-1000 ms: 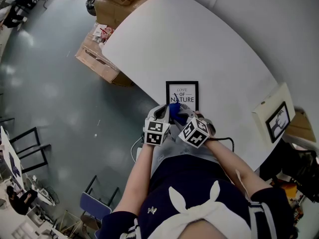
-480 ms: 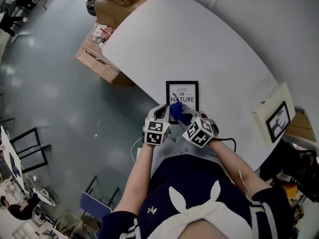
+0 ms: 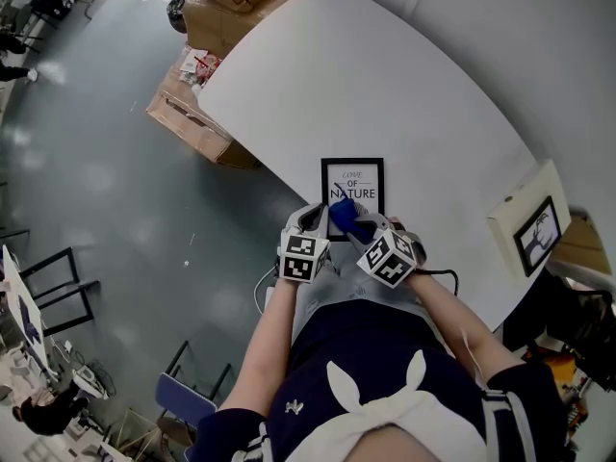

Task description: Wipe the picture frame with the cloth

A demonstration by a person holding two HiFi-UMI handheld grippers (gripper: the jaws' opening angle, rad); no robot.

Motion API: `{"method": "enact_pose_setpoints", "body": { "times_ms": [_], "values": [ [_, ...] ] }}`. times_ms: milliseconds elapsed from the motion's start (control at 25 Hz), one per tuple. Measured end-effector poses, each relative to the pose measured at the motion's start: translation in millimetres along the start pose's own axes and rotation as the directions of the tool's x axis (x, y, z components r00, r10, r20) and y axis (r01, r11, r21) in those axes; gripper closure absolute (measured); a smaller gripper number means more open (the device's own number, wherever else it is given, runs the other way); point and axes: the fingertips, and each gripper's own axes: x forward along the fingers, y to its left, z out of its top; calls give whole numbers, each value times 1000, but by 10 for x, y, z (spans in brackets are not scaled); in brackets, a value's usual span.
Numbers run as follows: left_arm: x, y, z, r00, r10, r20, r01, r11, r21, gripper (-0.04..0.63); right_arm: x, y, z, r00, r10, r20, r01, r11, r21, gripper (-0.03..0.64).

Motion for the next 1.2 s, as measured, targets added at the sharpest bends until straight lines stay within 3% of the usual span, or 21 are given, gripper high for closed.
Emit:
{"method": "enact_pose_setpoints", "body": {
  "times_ms": [1200],
  "values": [
    [2,-7,-10,1000,-6,-4,6,1000,-2,594,72,-373,136,997,-67,31,65,996,66,548]
  ]
}}
